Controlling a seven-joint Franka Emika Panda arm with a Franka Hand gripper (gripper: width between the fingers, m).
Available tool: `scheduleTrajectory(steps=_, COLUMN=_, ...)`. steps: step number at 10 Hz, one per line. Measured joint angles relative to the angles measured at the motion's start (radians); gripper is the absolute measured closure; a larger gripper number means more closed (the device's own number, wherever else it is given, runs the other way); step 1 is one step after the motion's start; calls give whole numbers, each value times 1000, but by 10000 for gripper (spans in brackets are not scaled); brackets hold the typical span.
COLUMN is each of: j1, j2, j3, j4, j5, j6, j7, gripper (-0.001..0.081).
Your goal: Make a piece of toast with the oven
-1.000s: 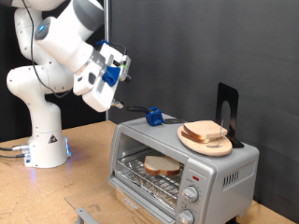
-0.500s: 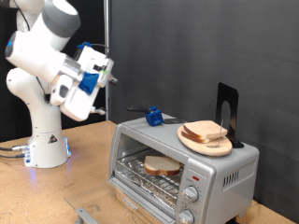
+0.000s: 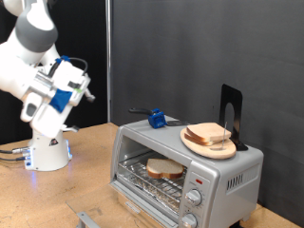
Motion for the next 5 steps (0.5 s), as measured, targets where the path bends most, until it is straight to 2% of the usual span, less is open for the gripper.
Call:
scheduleTrajectory(steps=2, j1=-3, j2=12, j3=-17, j4=2, j5=-6, j6=-17, j7=-22, gripper=-2)
scheduleTrajectory(steps=4, j1=-3, j2=15, j3=-20, j4=9, j5=-29, j6=-81, j7=32, gripper=-2)
scheduleTrajectory(steps=5, j1=-4, j2=29, j3=-20, j4=14, j5=-36, j6=-82, j7=74, gripper=-2)
